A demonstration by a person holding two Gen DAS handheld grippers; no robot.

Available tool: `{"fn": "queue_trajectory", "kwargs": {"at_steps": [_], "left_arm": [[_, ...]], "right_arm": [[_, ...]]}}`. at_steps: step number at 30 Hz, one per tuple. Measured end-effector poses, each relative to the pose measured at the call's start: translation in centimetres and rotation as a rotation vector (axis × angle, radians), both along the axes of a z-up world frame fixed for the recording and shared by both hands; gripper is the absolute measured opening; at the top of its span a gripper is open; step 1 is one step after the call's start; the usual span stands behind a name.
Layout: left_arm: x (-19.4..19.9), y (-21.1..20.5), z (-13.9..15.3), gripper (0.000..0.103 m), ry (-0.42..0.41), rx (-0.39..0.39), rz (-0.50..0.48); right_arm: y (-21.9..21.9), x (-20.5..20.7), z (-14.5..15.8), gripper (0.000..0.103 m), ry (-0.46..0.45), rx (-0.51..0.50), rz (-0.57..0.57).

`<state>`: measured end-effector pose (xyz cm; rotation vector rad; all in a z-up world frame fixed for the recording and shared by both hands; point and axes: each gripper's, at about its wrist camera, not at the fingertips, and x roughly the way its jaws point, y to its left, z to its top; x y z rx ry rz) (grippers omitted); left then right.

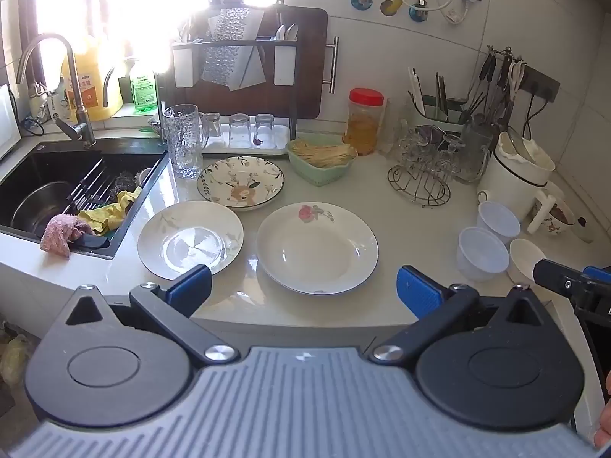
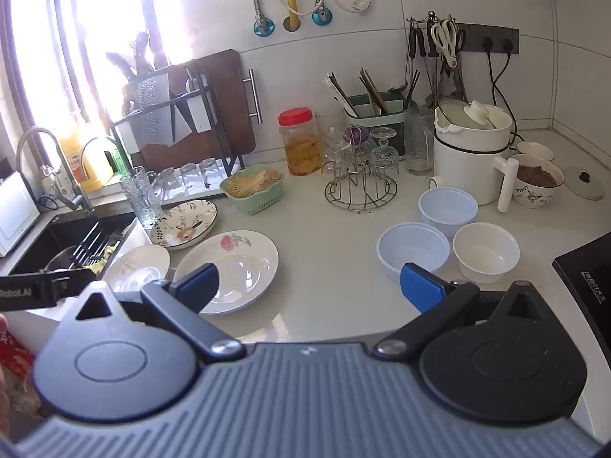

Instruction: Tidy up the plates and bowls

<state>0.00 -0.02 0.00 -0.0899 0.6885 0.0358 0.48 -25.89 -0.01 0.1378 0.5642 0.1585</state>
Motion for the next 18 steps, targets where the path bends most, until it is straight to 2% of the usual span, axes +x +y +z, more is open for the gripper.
{"fn": "queue_trajectory", "kwargs": {"at_steps": [18], "left_arm": [[0.01,0.2,-0.24,0.103,0.009,-0.001,-0.013]], "right_arm": [[-0.22,-0.59,-0.05,0.103,0.004,0.0,-0.014]]}}
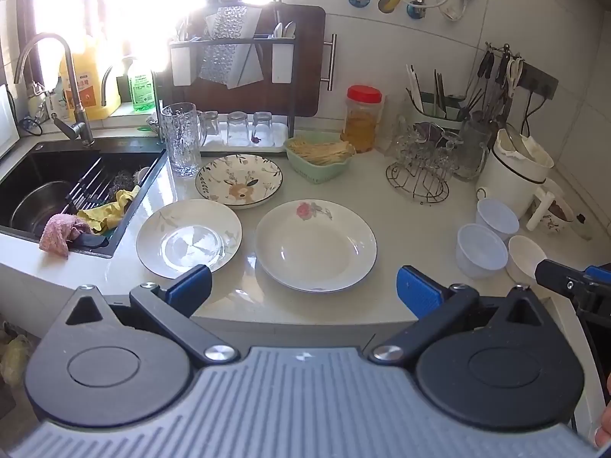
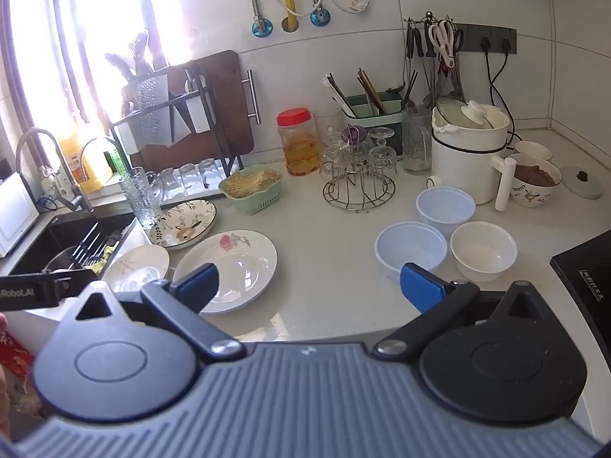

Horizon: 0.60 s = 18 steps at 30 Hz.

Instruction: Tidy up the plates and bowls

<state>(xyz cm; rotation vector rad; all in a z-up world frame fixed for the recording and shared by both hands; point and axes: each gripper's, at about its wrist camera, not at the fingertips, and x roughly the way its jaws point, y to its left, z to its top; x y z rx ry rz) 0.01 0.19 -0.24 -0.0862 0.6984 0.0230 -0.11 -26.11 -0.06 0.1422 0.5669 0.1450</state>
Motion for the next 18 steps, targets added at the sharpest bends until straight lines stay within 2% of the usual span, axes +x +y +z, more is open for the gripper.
{"fn": "queue_trajectory", "kwargs": {"at_steps": [18], "left_arm": [[-0.88,0.11,0.13,0.103,-0.007,0.015,-0.005]], "right_arm": [[0.55,-0.99,-0.03,0.103,-0.003,0.013,0.003]]}}
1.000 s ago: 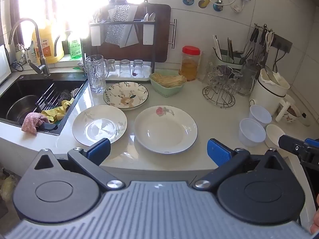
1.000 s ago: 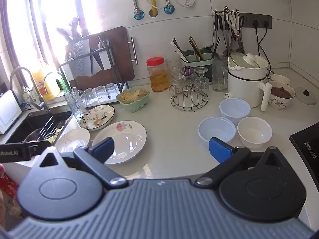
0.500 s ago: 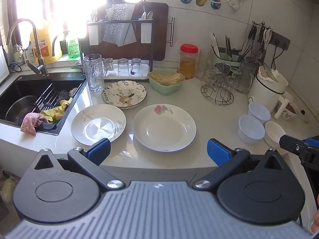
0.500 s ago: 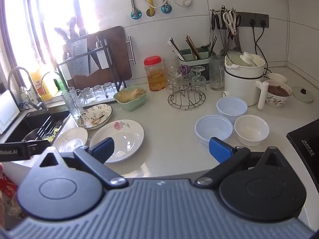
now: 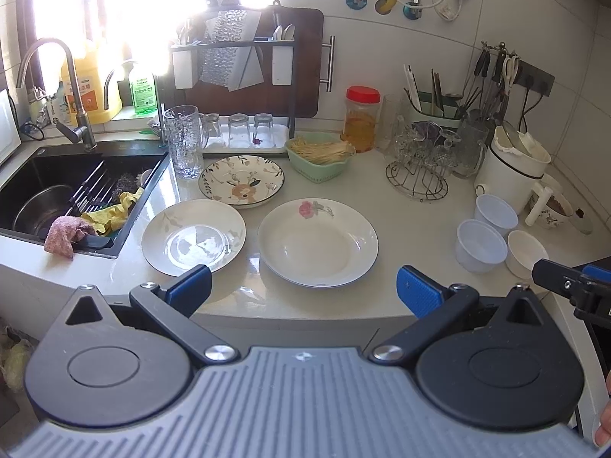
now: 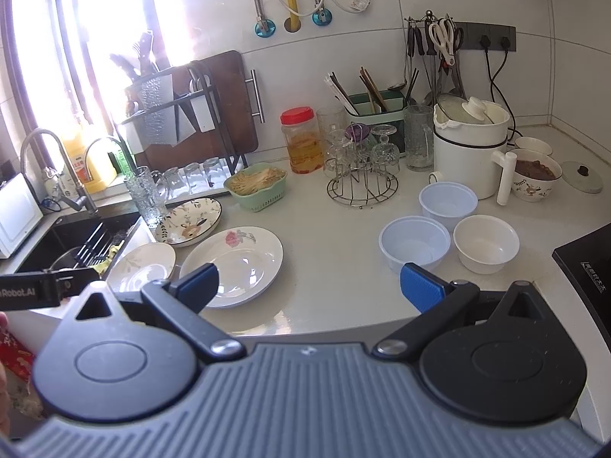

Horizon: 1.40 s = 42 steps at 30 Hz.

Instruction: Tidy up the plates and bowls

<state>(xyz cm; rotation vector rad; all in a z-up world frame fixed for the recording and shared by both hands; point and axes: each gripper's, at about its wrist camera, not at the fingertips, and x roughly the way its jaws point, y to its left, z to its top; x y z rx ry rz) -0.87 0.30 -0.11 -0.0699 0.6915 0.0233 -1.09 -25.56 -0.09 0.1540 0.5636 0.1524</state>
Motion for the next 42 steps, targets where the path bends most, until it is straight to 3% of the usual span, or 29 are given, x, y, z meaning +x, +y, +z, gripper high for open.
{"fn": "queue_trajectory", "kwargs": {"at_steps": [42], "left_arm": [[-0.64,-0.24,0.2,0.103,-0.005,-0.009,-0.001]], "right_arm": [[-0.21,0.13,-0.39,0.103,0.011,-0.009,0.008]]}}
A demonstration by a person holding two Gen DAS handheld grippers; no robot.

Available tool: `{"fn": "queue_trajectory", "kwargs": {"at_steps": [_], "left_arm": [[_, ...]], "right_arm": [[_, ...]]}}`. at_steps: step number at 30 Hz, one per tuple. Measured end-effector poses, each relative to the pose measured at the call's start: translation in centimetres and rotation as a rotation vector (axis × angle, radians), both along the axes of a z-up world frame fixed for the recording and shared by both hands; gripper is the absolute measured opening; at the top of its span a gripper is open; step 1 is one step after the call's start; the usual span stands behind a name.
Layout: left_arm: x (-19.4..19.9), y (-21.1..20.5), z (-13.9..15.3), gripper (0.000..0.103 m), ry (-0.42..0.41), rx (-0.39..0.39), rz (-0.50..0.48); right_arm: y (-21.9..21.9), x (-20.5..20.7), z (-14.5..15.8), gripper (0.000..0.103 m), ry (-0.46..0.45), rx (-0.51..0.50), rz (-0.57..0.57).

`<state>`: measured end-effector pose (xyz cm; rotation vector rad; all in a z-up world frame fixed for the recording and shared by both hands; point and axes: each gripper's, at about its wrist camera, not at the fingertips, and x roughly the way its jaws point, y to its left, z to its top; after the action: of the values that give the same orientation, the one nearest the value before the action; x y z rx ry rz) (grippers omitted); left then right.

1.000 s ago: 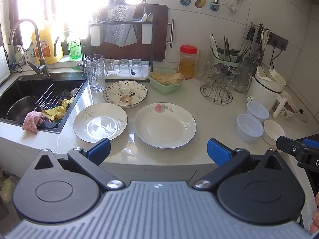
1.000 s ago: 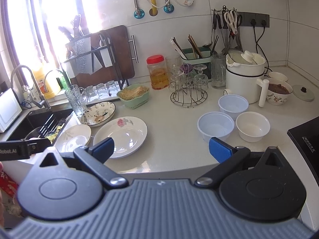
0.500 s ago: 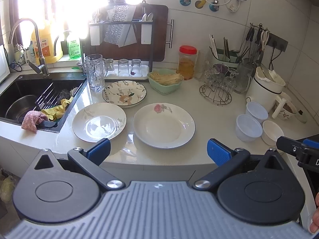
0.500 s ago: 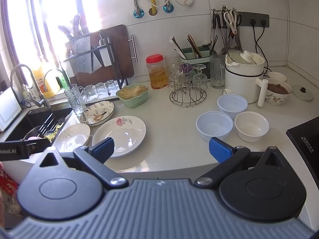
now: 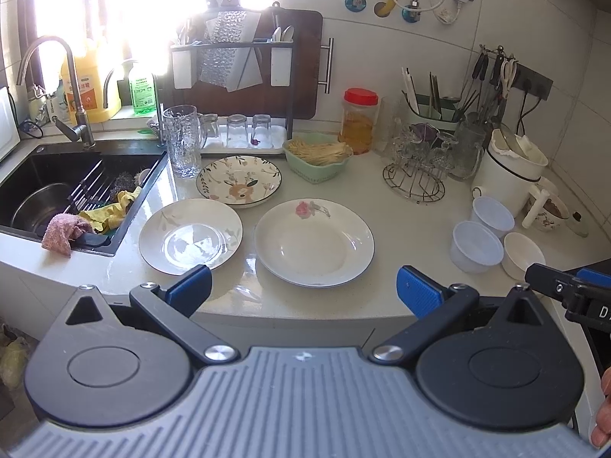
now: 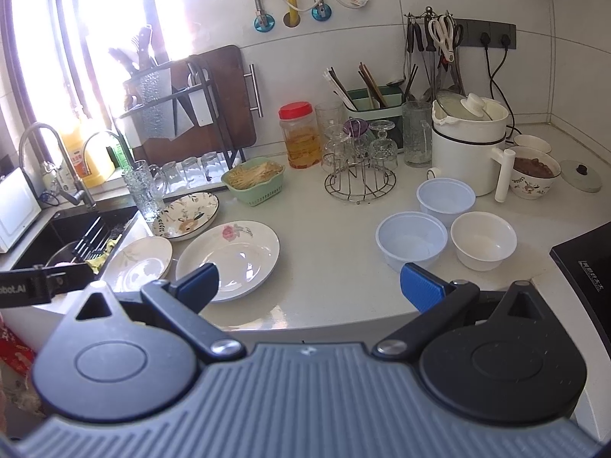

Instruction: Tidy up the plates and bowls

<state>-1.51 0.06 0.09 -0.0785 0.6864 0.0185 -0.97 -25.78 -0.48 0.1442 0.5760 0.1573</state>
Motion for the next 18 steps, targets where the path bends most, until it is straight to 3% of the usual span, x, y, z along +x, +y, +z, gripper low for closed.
{"fn": "queue_trajectory", "kwargs": {"at_steps": [9,18], "left_arm": [[-0.1,0.2,-0.3,0.103,0.021,-0.019,0.028],[-0.1,0.4,-0.4,0.103,-0.008,-0.01,0.028]], "right_arm": [[0.0,0.2,0.0,0.103,0.005,0.015,0.02],[0.3,0.7,-1.2,0.103,0.022,-0.002,0.064]]}}
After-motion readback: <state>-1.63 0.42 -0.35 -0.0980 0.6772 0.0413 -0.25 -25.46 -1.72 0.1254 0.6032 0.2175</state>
